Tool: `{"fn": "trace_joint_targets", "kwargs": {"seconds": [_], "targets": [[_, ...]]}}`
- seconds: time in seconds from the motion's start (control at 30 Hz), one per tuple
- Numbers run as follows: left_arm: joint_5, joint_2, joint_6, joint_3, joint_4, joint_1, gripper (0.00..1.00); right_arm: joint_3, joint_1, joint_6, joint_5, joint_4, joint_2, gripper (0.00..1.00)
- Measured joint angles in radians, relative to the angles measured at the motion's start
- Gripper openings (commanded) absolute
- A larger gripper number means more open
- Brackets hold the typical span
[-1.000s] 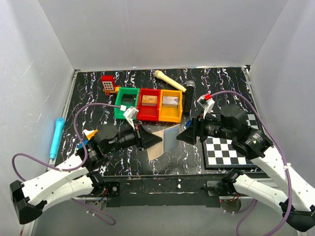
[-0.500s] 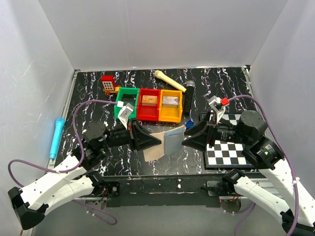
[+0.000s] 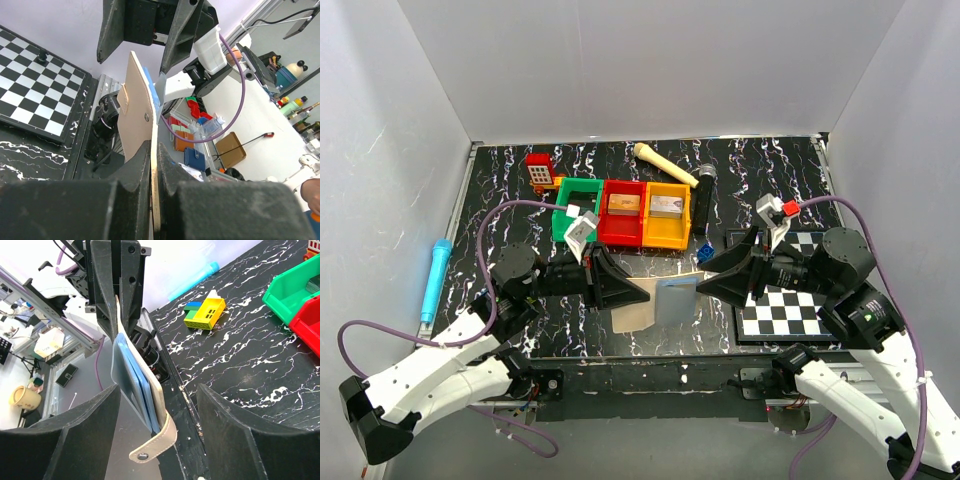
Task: Take the credit cards out of the card holder
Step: Open the card holder.
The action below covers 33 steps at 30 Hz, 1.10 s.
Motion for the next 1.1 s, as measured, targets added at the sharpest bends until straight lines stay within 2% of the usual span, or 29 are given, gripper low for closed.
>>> {"fn": "trace_joint_targets", "kwargs": {"seconds": [0.4,0.83,0.93,1.1], "targets": [[0.012,-0.001,-0.006,0.004,0.024,0.000,0.00,-0.038,-0.005,0.006,-0.024,0.006,-0.004,0.61],[0.028,0.024,-0.022,0.004,0.084,0.000,0.00,-0.066,-0.005,0.086,-0.133,0.094,0.055,0.59],[0.029,0.044,-0.026,0.004,0.101,0.000,0.00,-0.073,-0.005,0.103,-0.159,0.111,0.066,0.54],[0.025,0.080,-0.031,0.004,0.126,0.000,0.00,-0.077,-0.005,0.119,-0.187,0.117,0.080,0.36]]}}
